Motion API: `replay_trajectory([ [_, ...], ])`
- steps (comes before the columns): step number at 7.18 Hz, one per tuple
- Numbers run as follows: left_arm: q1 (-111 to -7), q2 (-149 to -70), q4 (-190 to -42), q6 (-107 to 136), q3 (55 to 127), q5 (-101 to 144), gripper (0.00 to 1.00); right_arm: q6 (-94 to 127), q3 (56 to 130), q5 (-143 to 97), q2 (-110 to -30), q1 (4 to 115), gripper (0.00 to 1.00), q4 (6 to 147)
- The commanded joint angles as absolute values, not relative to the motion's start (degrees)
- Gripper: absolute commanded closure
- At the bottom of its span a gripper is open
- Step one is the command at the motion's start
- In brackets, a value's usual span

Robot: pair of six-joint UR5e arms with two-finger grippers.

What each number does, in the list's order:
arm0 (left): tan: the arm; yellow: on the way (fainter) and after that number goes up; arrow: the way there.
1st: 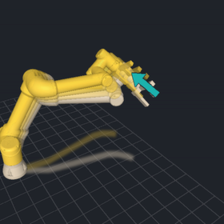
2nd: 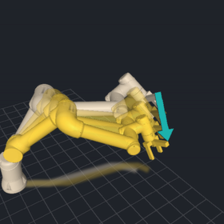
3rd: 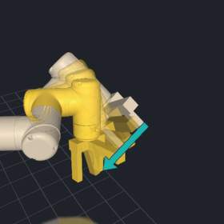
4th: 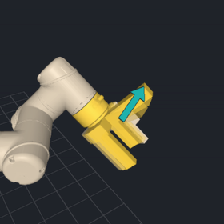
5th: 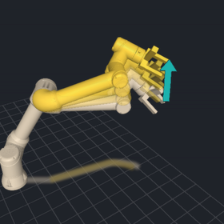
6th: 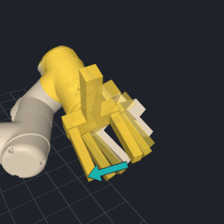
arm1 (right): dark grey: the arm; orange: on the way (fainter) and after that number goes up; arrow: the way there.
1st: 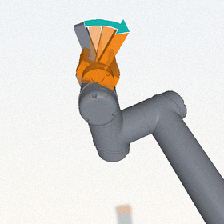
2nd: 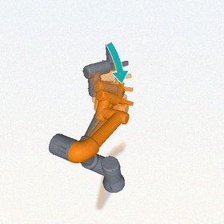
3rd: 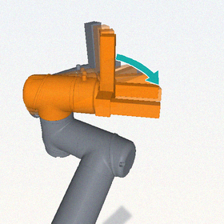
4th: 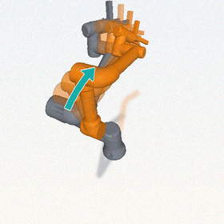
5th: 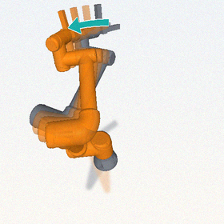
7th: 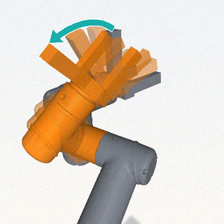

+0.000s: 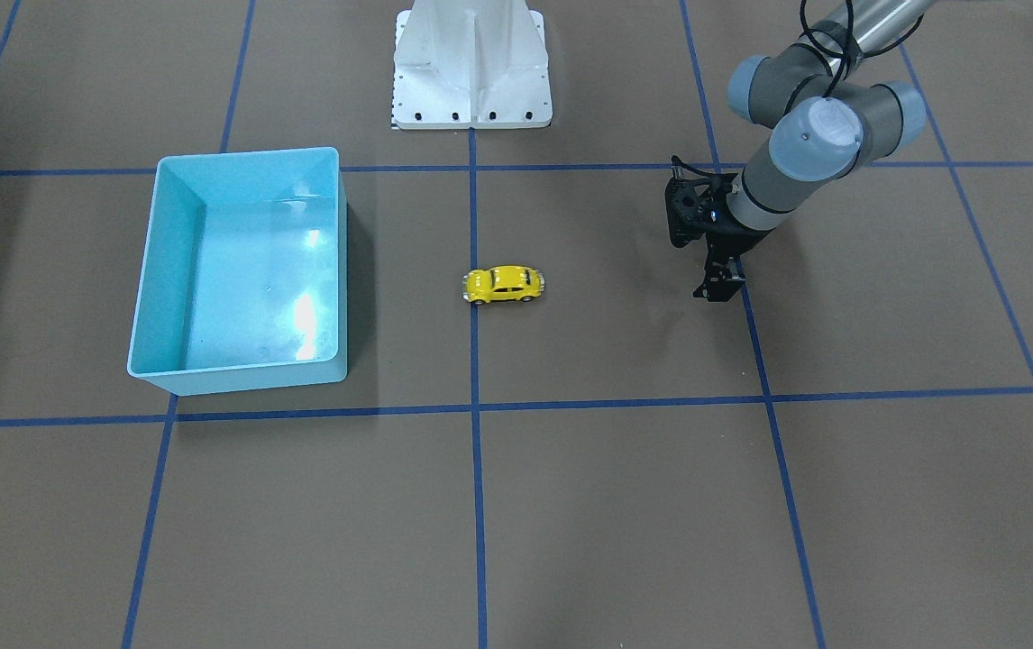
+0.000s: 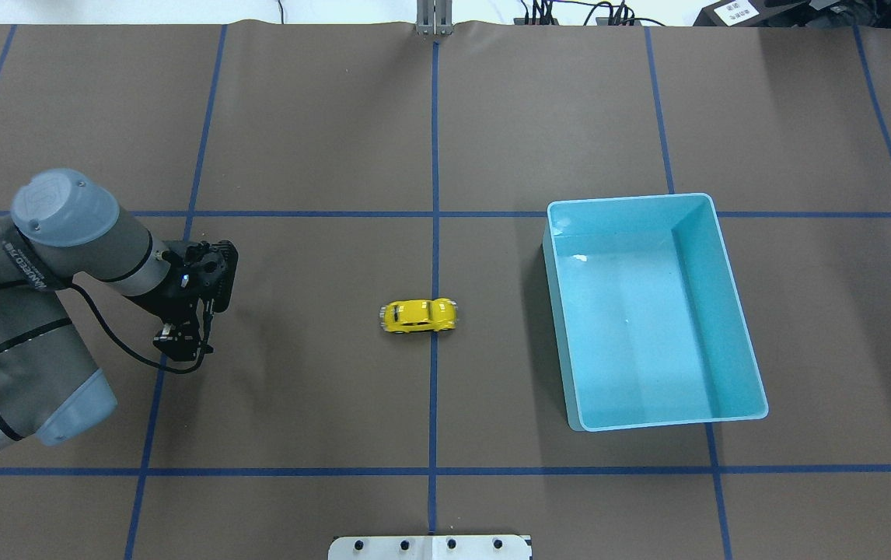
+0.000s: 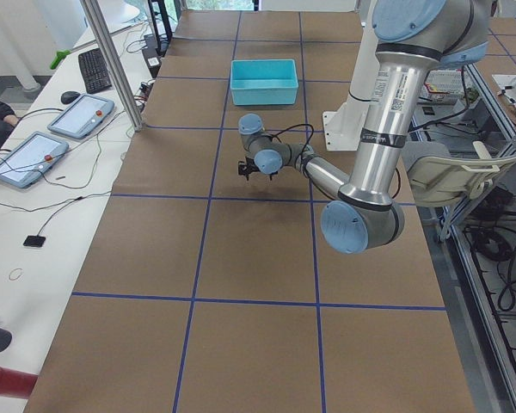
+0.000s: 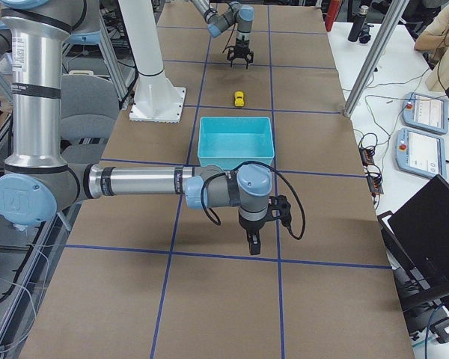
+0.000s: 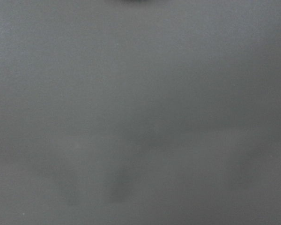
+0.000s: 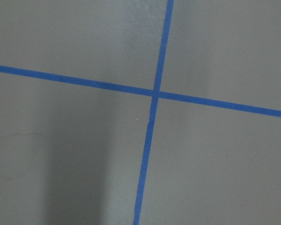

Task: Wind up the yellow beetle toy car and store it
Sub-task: 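Release the car so it rolls toward the blue bin, lifting the left gripper away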

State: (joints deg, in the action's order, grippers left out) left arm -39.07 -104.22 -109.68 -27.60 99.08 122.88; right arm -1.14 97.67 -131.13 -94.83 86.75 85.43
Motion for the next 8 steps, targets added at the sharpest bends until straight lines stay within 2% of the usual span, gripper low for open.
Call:
replay_trajectory([
  [1,-41.56,-101.27,-109.60,-27.60,101.33,123.31,0.00,-1.14,97.73,-131.13,-94.83,86.84,0.00,85.43],
  [4,-50.67,-95.82,-108.99,-28.04,102.31,129.69,0.00,-1.23,98.43,-131.22,-94.75,86.75,0.00,85.34],
  [8,-66.15,-96.15,-99.96,-21.14,98.44,137.97,0.00,-1.49,103.70,-130.70,-93.09,82.72,0.00,85.26],
])
